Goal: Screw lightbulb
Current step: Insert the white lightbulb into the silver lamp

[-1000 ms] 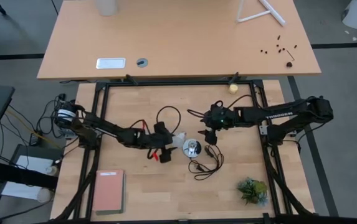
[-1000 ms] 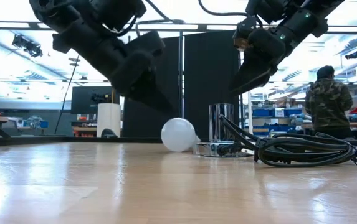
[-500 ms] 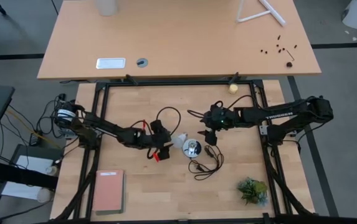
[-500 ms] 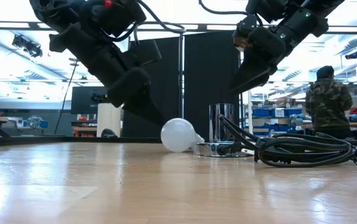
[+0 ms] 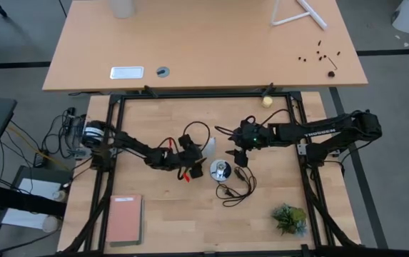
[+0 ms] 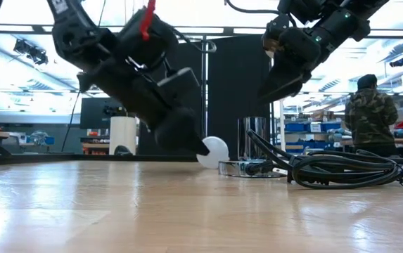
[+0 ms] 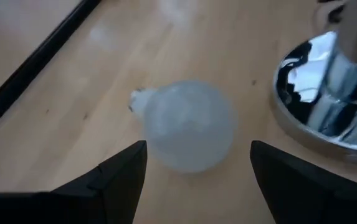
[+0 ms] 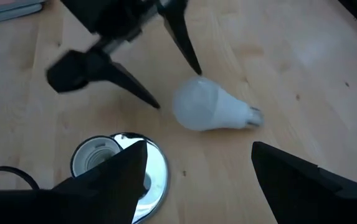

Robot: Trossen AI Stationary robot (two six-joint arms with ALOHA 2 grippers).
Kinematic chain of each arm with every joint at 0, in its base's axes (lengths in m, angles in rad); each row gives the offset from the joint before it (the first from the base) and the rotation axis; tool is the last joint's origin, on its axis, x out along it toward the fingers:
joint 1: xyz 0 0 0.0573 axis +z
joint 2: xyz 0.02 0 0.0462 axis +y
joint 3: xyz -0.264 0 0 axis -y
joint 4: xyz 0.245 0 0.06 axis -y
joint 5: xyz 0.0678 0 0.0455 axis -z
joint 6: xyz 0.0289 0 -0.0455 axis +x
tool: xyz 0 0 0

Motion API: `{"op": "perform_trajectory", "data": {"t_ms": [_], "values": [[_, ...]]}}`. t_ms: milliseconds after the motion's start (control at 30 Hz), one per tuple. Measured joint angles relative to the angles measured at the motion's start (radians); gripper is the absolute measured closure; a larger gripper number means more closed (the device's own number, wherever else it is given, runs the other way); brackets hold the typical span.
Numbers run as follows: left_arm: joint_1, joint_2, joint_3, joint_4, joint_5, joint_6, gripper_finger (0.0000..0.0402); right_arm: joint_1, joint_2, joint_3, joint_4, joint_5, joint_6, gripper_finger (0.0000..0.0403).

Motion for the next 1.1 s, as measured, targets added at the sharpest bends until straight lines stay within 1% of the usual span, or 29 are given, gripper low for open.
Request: {"op": "perform_trajectory", "data": {"t_ms": [133,200,333,467,600,767,867,1000,1100], "values": [[0.036,0.054,0.0,0.09,0.025,0.012,0.0113,0.0,0.0,0.0,0.004,0.006,-0.006,0.0106],[0.059,0.077,0.0,0.133,0.059,0.011,0.0113,0.0,0.0,0.0,0.001,0.039,0.003,0.0106],[0.09,0.12,0.0,0.229,0.108,0.014,0.0113,0.0,0.0,0.001,-0.003,0.086,0.068,0.0106],[0.115,0.149,0.006,0.335,0.165,0.067,0.0113,0.005,0.0,0.001,-0.033,0.129,0.173,0.0106],[0.132,0.151,0.025,0.357,0.212,0.111,0.0113,0.027,0.026,-0.021,-0.015,0.186,0.206,0.0106],[0.146,0.151,0.048,0.377,0.289,0.117,0.0113,0.037,0.098,-0.069,0.127,0.256,0.213,0.0106],[0.148,0.151,0.051,0.378,0.291,0.117,0.0113,0.04,0.12,-0.085,0.193,0.305,0.219,0.0106],[0.148,0.151,0.052,0.357,0.284,0.116,0.0113,0.048,0.145,-0.131,0.28,0.416,0.135,0.0106],[0.148,0.151,0.05,0.343,0.272,0.116,0.0113,0.02,0.171,-0.202,0.425,0.412,0.109,0.0105]]}}
